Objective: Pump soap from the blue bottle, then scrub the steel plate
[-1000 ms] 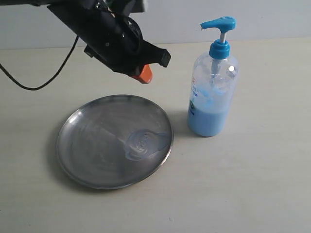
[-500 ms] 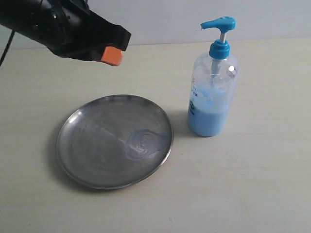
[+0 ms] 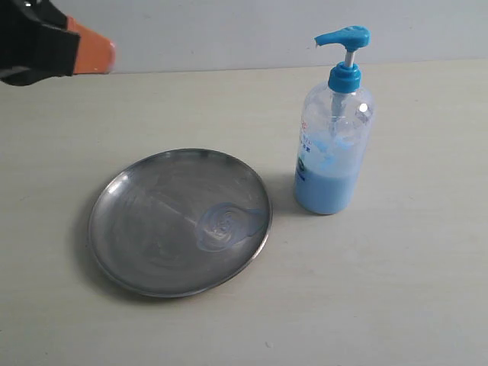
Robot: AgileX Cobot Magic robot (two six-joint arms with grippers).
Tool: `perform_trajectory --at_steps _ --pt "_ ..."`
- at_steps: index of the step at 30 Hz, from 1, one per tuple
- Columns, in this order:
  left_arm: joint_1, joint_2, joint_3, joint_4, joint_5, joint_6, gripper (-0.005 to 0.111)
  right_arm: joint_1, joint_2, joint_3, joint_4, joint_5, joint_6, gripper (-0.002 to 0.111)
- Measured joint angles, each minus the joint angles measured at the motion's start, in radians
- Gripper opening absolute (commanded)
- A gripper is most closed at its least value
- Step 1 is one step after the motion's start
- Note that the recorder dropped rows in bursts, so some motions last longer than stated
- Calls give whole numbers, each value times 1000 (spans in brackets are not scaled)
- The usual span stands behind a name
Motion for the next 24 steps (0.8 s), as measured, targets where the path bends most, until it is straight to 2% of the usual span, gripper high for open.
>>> perform_trajectory --at_steps 9,14,24 --pt "0 -220 68 58 -10 13 0 0 0 0 0 -3 2 0" --pt "0 -383 70 64 33 17 0 0 0 0 0 -6 2 0" --pt "0 -436 70 66 37 17 0 0 0 0 0 -6 2 0"
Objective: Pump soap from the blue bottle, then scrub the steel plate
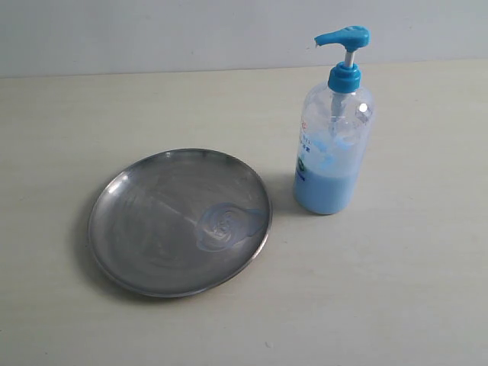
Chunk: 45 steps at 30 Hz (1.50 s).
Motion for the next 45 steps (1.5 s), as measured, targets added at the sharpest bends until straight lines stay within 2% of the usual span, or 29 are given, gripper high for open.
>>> perform_trajectory --at_steps 12,19,29,33,45 --pt "0 -2 5 0 -13 0 0 0 0 0 0 0 0 0" --pt "0 -32 128 10 -192 0 0 0 0 0 0 0 0 0" --pt "7 -160 397 19 -483 0 0 0 0 0 0 -19 0 0" --pt "67 -212 481 20 -556 -25 0 0 0 0 0 -20 0 0" --pt "288 -407 735 78 -665 -168 0 0 0 0 0 -22 0 0"
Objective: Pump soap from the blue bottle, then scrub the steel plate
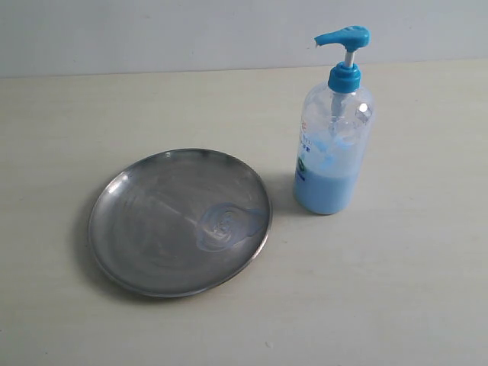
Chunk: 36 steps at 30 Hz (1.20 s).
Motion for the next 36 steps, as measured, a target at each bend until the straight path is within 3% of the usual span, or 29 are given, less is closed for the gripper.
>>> perform_trajectory --at_steps 10,21,36 --pt "113 -143 173 80 -17 -97 0 0 0 0 0 0 0 0" --pt "181 -209 180 137 93 -108 0 0 0 0 0 0 0 0" --pt "195 -209 180 139 247 -141 0 0 0 0 0 0 0 0"
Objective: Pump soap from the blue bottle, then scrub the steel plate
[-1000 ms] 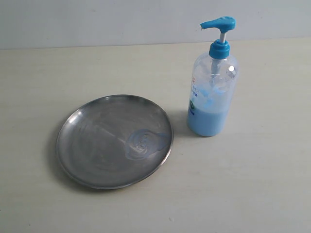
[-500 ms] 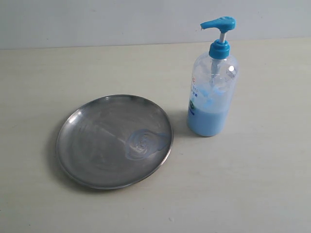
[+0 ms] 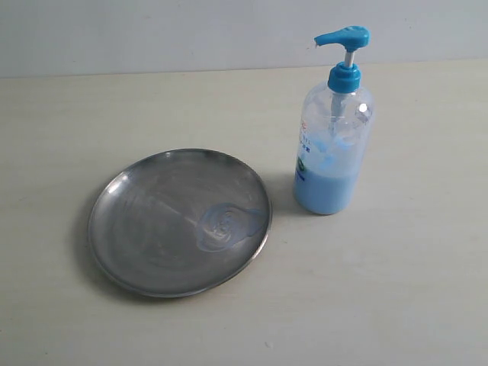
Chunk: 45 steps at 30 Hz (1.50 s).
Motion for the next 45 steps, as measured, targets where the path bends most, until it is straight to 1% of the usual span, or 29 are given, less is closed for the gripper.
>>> perform_trajectory --at_steps 5,14,45 --pt "0 0 1 0 45 -14 0 0 0 0 0 0 0 0" --pt "0 0 1 0 80 -20 0 0 0 0 0 0 0 0" --pt "0 0 1 4 80 -24 0 0 0 0 0 0 0 0"
